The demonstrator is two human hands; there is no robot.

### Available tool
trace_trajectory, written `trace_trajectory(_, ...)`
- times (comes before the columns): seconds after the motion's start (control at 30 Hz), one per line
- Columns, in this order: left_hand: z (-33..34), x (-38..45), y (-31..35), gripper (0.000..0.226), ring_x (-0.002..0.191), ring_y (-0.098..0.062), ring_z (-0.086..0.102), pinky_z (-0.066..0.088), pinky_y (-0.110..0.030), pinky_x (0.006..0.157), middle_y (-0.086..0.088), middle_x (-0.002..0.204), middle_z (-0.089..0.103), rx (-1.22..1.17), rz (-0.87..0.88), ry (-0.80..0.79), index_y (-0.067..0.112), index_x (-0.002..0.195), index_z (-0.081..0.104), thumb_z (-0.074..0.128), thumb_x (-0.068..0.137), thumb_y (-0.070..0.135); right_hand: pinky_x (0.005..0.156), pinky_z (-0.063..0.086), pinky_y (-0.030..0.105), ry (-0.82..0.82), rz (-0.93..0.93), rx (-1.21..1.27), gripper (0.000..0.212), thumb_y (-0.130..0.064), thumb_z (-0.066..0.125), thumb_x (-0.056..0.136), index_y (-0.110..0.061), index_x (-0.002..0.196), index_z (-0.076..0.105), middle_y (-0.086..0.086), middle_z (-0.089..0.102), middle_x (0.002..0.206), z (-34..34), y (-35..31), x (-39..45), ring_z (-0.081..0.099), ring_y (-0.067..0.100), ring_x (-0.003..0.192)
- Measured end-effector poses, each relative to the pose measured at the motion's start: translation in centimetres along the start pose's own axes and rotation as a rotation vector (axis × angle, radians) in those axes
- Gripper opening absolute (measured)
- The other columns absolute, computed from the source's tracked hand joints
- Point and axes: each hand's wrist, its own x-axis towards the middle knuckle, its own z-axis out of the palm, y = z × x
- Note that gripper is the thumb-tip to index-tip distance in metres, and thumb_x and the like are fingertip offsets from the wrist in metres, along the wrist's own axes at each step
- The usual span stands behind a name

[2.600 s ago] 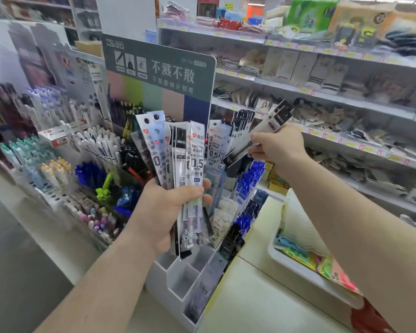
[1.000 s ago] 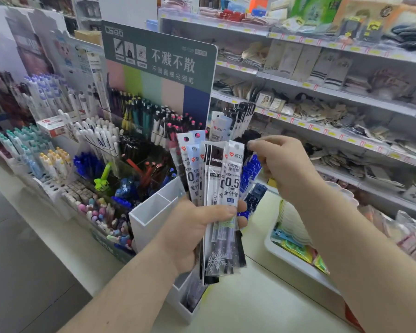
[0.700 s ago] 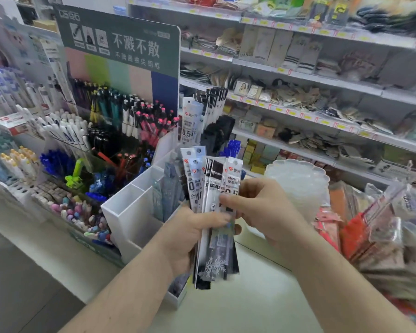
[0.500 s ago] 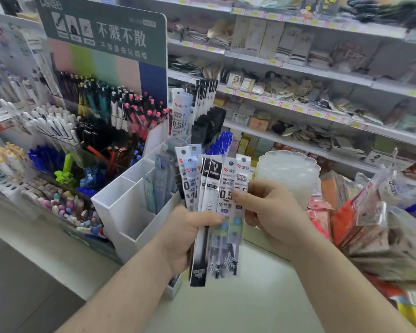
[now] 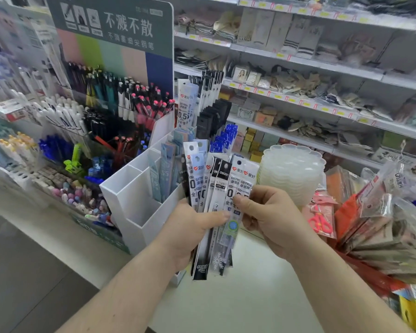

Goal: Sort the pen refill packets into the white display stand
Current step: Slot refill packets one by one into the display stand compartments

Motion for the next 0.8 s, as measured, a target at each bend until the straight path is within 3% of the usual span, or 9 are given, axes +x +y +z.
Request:
trace_trajectory(0.1, -0.5, -0.3, 0.0, 0.043, 0.103, -0.035, 0.07, 0.057, -0.045, 0.09, -0.018, 0.109, 0.074, 0.023, 0.002, -0.009, 0.001, 0.118, 0.067, 0.075, 0.076, -0.001, 0.046, 0.036, 0.025, -0.004, -0.007, -0.053, 0.044, 0.0, 0.066, 0.091, -0.022, 0.053, 0.07, -0.001, 0.053, 0.05, 0.4, 0.2, 0.0, 0.047, 0.014, 0.043)
trace_trajectory(0.27, -1.4, -0.8, 0.2, 0.033, 0.096, -0.027, 0.073, 0.059, -0.029, 0.079, -0.011, 0.102, 0.076, 0.119, 0.003, 0.053, 0.003, 0.115, 0.068, 0.069, 0.083, -0.009, 0.046, 0.041, 0.024, -0.073, -0.009, -0.123, 0.044, 0.0, 0.064, 0.092, -0.021, 0.055, 0.071, -0.001, 0.056, 0.051, 1.3, 0.3, -0.1, 0.053, 0.015, 0.045)
trace_trajectory(0.4, -2.5, -1.5, 1.1, 0.033, 0.096, -0.024, 0.073, 0.059, -0.038, 0.085, -0.01, 0.102, 0.077, 0.127, -0.016, 0.092, 0.004, 0.115, 0.067, 0.073, 0.082, -0.003, 0.046, 0.044, 0.025, -0.078, 0.014, -0.151, 0.015, -0.001, 0.068, 0.089, 0.01, 0.079, 0.064, 0.014, 0.06, 0.06, 1.9, -0.7, 0.2, 0.056, 0.016, 0.047)
trace_trajectory(0.53, -4.0, -2.2, 3.1, 0.016, 0.081, -0.015, 0.075, 0.056, -0.019, 0.07, -0.008, 0.086, 0.078, 0.046, 0.088, 0.253, -0.003, 0.102, 0.07, 0.067, 0.087, -0.004, 0.043, 0.045, 0.02, 0.067, 0.012, 0.064, 0.011, 0.0, 0.065, 0.089, -0.002, 0.079, 0.061, 0.006, 0.06, 0.055, 1.7, -3.6, 1.5, 0.055, 0.013, 0.044)
trace_trajectory(0.67, -5.4, -2.7, 5.1, 0.014, 0.072, -0.023, 0.073, 0.058, -0.035, 0.071, -0.008, 0.081, 0.077, -0.026, 0.202, 0.364, 0.005, 0.09, 0.07, 0.064, 0.087, -0.007, 0.048, 0.053, 0.016, 0.228, -0.098, 0.26, 0.006, -0.006, 0.063, 0.094, -0.004, 0.096, 0.058, 0.006, 0.069, 0.064, 2.2, -7.2, 3.7, 0.063, 0.01, 0.049)
trace_trajectory(0.8, -6.2, -3.0, 6.2, 0.015, 0.071, -0.025, 0.073, 0.06, -0.035, 0.066, -0.009, 0.084, 0.077, -0.059, 0.235, 0.367, 0.002, 0.097, 0.07, 0.064, 0.087, -0.006, 0.058, 0.057, 0.021, 0.293, -0.276, 0.157, 0.008, -0.008, 0.067, 0.093, -0.009, 0.09, 0.059, 0.009, 0.073, 0.074, 4.2, -10.1, 6.8, 0.069, 0.014, 0.057)
